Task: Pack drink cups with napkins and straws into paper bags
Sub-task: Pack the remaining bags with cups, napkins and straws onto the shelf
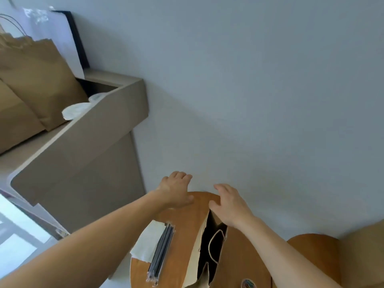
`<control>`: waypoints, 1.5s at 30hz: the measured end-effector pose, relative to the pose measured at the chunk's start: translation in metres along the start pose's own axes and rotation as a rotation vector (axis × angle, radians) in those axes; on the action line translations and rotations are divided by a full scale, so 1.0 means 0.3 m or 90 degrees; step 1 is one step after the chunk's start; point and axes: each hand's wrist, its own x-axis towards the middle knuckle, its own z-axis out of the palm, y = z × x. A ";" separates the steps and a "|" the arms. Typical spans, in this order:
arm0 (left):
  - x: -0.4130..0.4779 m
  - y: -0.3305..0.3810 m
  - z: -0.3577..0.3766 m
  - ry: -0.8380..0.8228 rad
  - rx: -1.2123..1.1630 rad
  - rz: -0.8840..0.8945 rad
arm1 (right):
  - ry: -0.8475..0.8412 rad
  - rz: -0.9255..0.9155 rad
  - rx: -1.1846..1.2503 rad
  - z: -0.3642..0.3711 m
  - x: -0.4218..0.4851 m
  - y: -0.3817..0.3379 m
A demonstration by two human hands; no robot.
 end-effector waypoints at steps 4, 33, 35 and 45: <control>-0.029 -0.073 -0.175 0.069 0.015 -0.034 | 0.020 -0.092 -0.001 -0.091 0.113 -0.108; -0.233 -1.315 -0.582 0.160 -0.024 -0.259 | -0.212 -0.285 -0.322 -0.140 0.878 -1.531; -0.211 -1.341 -0.565 0.162 -0.025 -0.243 | -0.278 -0.258 -0.307 -0.134 0.901 -1.547; -0.170 -1.388 -0.564 0.146 -0.021 -0.219 | -0.168 -0.290 -0.352 -0.060 0.912 -1.519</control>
